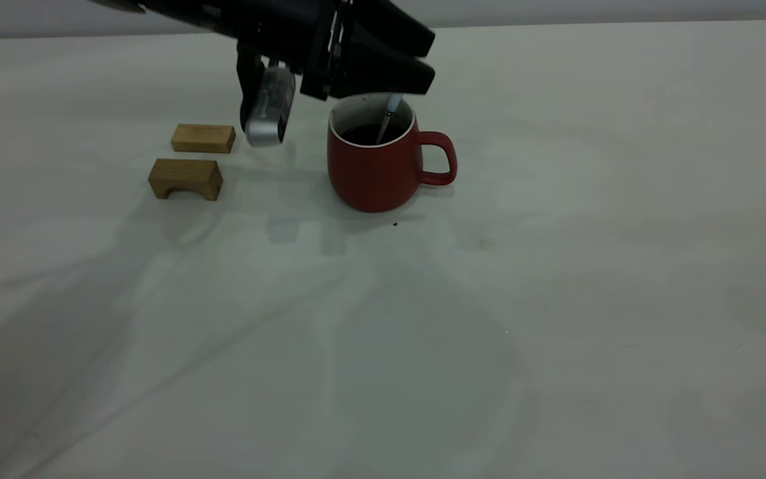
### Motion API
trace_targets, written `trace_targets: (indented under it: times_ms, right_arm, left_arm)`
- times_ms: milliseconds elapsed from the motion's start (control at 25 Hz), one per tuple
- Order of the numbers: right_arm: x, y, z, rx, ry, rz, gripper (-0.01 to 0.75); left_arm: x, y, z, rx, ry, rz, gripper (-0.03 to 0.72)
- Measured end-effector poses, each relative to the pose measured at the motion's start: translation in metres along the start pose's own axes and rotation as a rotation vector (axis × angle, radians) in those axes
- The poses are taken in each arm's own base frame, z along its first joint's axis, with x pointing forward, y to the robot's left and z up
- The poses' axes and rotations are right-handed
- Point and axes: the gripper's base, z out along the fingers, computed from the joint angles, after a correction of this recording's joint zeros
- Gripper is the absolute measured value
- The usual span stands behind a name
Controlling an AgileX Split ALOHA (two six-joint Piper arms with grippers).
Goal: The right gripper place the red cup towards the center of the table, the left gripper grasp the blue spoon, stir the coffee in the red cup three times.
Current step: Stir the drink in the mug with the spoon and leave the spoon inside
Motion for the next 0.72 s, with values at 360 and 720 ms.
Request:
trace_targets:
  times_ms: [360,720]
  right_arm:
    - [0.0,0.0,0.0,0.0,0.0,0.0,0.57]
    - [0.0,0.0,0.0,0.0,0.0,0.0,0.57]
  left_arm:
    - [0.027,0.002,-0.01,-0.03,0.03,0.065,0.571]
    - [0.053,0.013,-0.031,-0.161,-0.141,0.433,0.571]
